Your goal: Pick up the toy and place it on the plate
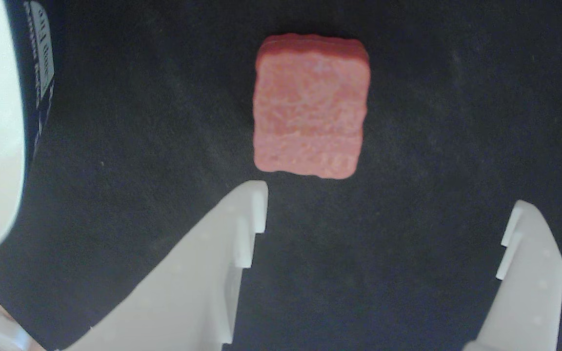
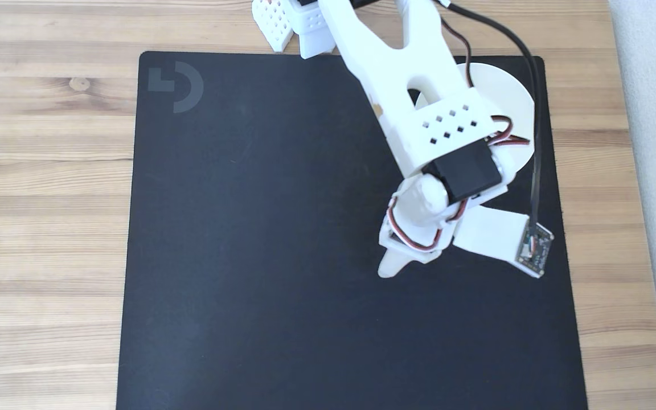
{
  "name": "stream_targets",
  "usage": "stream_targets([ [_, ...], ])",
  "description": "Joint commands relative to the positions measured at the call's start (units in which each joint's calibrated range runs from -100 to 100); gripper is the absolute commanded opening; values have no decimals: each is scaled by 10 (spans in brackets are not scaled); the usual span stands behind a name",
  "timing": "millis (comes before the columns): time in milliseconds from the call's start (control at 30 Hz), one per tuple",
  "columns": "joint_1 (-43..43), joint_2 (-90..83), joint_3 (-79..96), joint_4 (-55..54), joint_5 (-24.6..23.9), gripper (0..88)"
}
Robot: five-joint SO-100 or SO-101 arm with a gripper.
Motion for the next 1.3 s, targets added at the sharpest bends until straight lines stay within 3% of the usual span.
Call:
stream_targets([
  [0, 1, -36, -25, -4, -20, 331],
  [167, -2, -39, -25, -30, -49, 331],
  [467, -20, -34, -25, -56, -50, 331],
  [833, -31, -33, -25, 39, -45, 331],
  [1267, -31, -31, -25, 35, -46, 331],
])
